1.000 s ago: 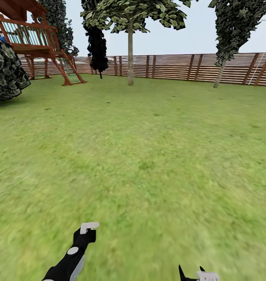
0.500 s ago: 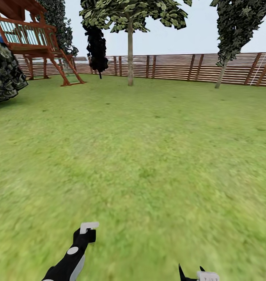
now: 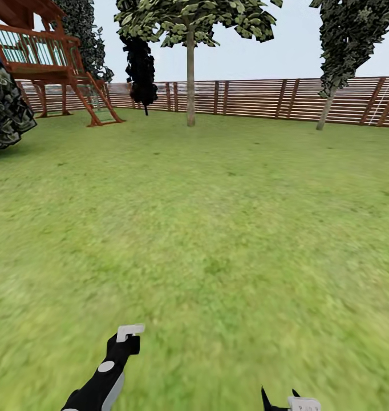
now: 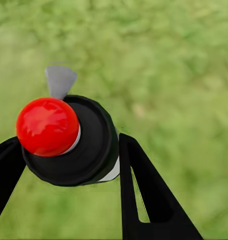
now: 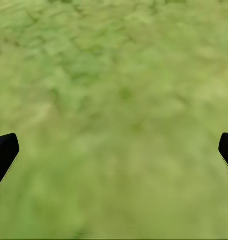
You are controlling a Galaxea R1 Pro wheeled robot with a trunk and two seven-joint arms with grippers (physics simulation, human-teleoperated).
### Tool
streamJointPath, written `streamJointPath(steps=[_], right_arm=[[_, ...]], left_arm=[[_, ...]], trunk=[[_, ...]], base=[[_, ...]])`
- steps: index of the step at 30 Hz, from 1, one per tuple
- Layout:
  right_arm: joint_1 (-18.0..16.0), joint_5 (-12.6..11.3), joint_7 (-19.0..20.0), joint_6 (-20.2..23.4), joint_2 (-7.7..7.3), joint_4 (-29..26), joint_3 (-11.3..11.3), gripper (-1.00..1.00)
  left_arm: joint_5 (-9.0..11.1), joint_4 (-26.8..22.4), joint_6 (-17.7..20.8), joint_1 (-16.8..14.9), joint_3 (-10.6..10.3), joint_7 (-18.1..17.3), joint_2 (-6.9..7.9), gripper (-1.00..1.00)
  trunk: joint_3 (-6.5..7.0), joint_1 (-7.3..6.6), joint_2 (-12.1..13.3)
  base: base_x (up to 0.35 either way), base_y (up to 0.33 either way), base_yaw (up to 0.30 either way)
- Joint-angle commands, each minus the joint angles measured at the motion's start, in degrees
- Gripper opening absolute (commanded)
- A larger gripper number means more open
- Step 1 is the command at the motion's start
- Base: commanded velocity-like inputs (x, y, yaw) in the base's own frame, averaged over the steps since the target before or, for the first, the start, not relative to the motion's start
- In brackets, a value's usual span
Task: In the garden, pick up the pesticide atomizer on the floor and spray pesticide onto both trees until each tree trunk is fully covered.
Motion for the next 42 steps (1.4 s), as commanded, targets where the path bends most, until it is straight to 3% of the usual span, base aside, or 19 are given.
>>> streamJointPath(steps=[1, 42], right_arm=[[0.0, 0.0, 0.0, 0.0, 0.0, 0.0, 0.0, 1.0], [0.0, 0.0, 0.0, 0.0, 0.0, 0.0, 0.0, 1.0]], left_arm=[[0.0, 0.0, 0.0, 0.0, 0.0, 0.0, 0.0, -1.0], [0.0, 0.1, 0.1, 0.0, 0.0, -0.2, 0.0, -1.0]], trunk=[[0.0, 0.0, 0.0], [0.0, 0.0, 0.0]], base=[[0.34, 0.0, 0.0], [0.34, 0.0, 0.0]])
